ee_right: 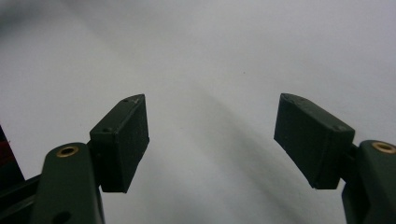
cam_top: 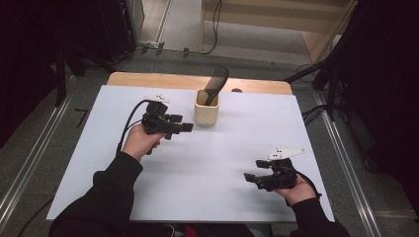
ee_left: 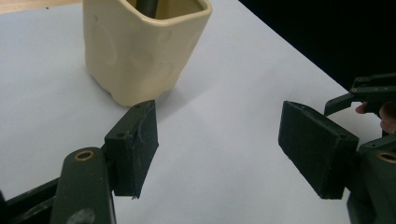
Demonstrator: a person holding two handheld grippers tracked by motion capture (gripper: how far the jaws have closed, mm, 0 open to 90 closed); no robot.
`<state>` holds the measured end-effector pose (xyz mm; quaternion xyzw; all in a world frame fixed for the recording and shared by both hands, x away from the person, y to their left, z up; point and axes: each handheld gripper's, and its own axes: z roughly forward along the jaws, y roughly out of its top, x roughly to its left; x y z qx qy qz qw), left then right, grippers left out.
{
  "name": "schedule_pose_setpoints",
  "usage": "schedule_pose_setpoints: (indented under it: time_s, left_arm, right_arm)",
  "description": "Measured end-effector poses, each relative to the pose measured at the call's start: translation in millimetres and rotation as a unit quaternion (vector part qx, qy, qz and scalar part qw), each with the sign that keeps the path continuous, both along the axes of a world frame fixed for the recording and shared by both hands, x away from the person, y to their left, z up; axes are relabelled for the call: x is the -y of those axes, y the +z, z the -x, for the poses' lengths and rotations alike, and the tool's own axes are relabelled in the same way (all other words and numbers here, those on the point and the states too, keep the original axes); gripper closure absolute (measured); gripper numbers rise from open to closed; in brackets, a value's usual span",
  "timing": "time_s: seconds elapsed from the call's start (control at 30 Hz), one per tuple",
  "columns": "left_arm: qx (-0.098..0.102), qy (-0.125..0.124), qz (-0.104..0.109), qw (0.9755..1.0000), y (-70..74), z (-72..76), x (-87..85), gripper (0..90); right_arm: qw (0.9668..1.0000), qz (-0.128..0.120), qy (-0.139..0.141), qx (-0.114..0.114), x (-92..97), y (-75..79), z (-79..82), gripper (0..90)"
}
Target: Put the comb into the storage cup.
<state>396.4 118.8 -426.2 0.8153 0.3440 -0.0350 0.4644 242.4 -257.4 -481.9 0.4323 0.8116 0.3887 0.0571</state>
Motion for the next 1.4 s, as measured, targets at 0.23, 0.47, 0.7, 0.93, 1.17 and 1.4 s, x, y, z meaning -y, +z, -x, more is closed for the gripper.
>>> schedule_pose_setpoints:
  time_s: [0.23, 0.47, 0.7, 0.93, 1.17, 1.4]
  left_arm:
    - [-0.006, -0.002, -0.005, 1.0, -4.5, 11.9, -6.2, 29.0]
    - [-0.008, -0.002, -0.006, 0.9999, -7.1, 24.4, -13.2, 28.9]
    - [-0.012, -0.004, -0.01, 0.9999, -10.7, 35.4, -18.9, 28.9]
    - [-0.015, -0.005, -0.014, 0.9998, -13.4, 44.5, -24.6, 28.8]
    - [-0.014, -0.003, -0.018, 0.9997, -13.9, 52.7, -32.4, 28.8]
    - [-0.014, -0.002, -0.023, 0.9996, -15.3, 60.5, -38.5, 28.8]
  right_arm:
    - [1.0, 0.002, 0.001, -0.001, -0.7, -0.2, 0.2, 24.6]
    - [1.0, 0.003, 0.002, -0.001, -0.9, -0.6, 0.0, 24.6]
    - [1.0, 0.004, 0.003, -0.001, -0.9, -0.8, -0.1, 24.6]
    - [1.0, 0.006, 0.002, -0.002, -0.9, -1.3, -0.2, 24.6]
    - [1.0, 0.007, 0.002, -0.003, -1.3, -1.6, -0.3, 24.6]
    - [1.0, 0.008, 0.002, -0.002, -1.8, -1.3, 0.0, 24.6]
